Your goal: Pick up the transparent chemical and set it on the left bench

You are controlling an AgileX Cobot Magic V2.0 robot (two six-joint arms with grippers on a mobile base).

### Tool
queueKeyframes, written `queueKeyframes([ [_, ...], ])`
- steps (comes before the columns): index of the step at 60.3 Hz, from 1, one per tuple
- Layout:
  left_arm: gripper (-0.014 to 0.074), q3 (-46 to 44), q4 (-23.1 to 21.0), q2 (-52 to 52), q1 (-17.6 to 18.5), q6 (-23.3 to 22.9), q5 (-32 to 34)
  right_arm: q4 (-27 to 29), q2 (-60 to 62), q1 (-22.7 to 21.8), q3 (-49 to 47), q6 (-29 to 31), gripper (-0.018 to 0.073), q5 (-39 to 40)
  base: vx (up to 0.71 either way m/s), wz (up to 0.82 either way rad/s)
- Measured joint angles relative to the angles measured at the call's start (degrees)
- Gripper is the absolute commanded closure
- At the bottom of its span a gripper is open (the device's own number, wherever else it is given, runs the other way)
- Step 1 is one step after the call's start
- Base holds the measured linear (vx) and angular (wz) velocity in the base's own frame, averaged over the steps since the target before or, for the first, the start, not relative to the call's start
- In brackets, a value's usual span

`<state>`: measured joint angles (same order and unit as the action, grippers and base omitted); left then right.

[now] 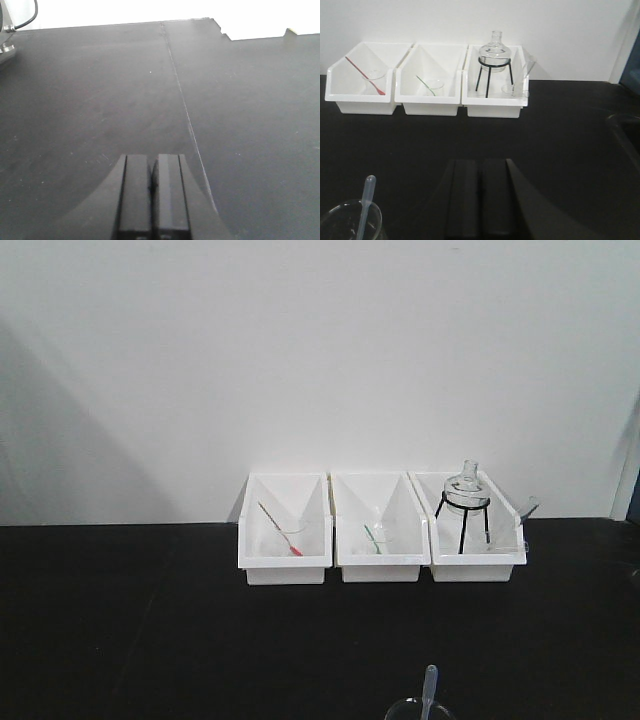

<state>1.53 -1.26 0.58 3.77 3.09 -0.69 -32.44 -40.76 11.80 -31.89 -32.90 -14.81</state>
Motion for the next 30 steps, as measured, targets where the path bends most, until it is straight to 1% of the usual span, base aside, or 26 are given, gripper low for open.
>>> queueKeyframes([
  [12, 0.0600, 0.0, 0.0, 0.0, 0.0, 0.0, 0.0, 0.3, 5.8, 0.0, 0.9, 0.1, 0.0566, -3.1, 0.00, 0.00],
  [30, 0.0600, 0.0, 0.0, 0.0, 0.0, 0.0, 0.0, 0.4, 7.1, 0.0, 1.0, 0.2, 0.0566, -3.6, 0.00, 0.00],
])
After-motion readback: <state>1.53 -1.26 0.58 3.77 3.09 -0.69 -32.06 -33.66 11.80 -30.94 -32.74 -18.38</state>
